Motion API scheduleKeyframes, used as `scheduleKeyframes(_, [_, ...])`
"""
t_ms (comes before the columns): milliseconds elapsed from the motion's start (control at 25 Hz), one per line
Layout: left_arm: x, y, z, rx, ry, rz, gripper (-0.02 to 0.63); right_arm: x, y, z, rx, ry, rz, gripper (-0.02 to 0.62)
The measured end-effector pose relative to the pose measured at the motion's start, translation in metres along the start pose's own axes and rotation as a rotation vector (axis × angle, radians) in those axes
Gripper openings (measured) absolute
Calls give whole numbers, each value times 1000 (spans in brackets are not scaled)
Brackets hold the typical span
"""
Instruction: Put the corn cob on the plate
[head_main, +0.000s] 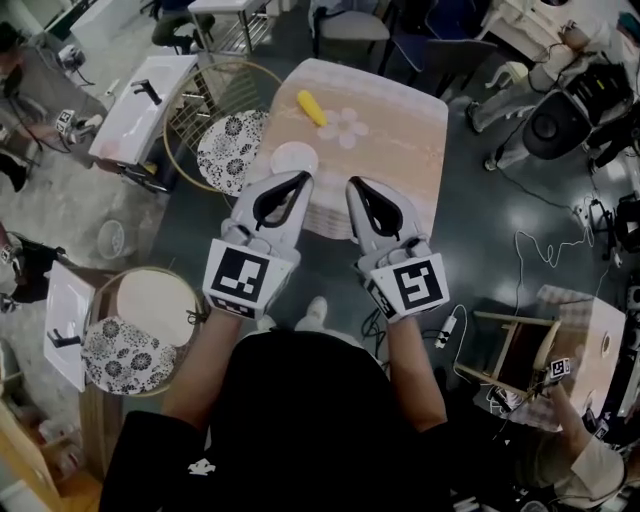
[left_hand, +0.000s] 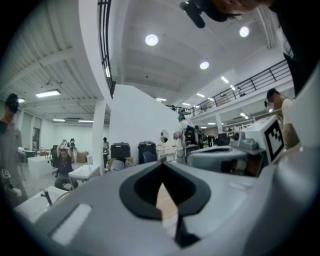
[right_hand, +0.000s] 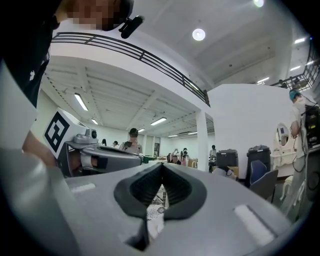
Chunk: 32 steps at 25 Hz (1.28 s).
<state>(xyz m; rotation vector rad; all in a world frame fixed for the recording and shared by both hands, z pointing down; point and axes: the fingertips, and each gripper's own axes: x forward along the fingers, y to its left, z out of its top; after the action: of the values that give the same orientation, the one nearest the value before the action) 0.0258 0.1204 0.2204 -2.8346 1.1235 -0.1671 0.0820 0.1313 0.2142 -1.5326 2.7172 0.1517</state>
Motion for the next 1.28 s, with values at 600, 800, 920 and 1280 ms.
scheduleKeyframes(600, [11,-6,-13,-8,42,80,5,-5,-23,-12,20,0,65,2])
scheduleKeyframes(800, [13,-12,-13,-8,53,87,5,-9,-25,-12,23,0,78,2])
scheduleKeyframes(920, [13,-13,-12,-3,59,91,5,-8,-26,-12,24,-1,82,2])
scheduleKeyframes(1280, [9,-4,-16,-20,75,101,5,-3,-25,-11,26,-1,80,2])
